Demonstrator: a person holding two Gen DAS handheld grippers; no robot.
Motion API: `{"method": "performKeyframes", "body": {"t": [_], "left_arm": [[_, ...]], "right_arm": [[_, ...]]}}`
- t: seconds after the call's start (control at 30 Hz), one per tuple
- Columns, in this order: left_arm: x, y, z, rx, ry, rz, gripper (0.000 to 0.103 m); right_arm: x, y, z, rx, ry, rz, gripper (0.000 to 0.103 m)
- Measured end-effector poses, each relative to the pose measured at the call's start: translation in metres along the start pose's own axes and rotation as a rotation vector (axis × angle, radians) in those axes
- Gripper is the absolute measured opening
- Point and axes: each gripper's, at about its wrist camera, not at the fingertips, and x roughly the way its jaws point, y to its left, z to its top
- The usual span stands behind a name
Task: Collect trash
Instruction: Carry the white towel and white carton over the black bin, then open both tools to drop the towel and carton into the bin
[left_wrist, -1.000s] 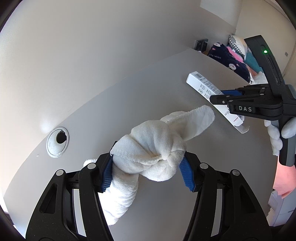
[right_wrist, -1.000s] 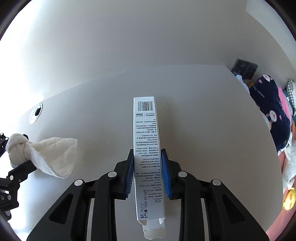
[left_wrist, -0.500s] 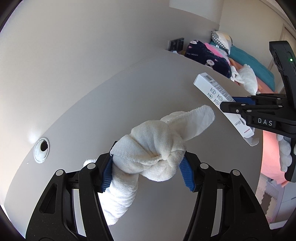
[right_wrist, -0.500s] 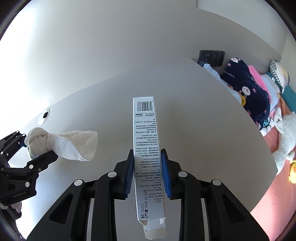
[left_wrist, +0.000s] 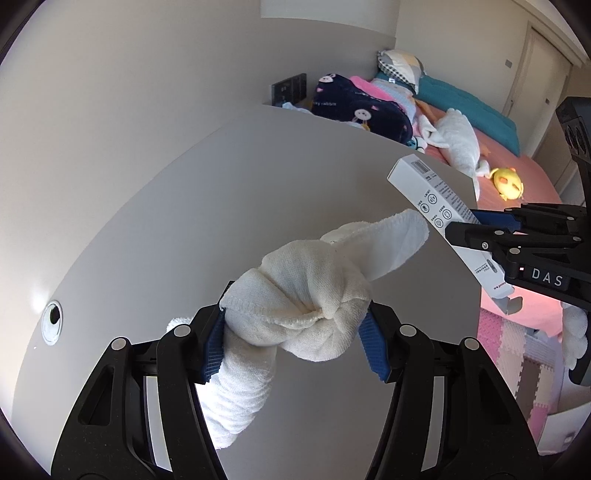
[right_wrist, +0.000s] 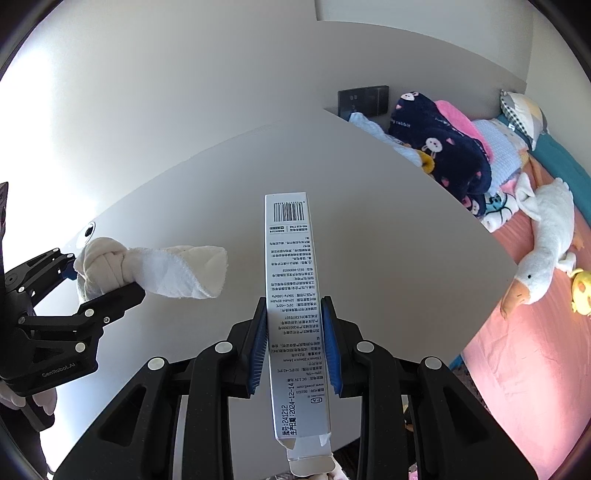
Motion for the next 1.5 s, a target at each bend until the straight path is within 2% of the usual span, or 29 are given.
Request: {"method": "performKeyframes", "body": {"t": [1.0, 1.5], "left_arm": [[0.013, -0.153, 0.027, 0.271, 0.009, -0.173, 0.06], [0.015, -0.244, 0.021, 0.4, 0.028, -0.274, 0.06]], "right_arm": [[-0.093, -0.113, -0.09, 0.271, -0.085, -0.13, 0.029], [-0.138, -0.174, -0.148, 0.433, -0.112, -0.236, 0.029]]}}
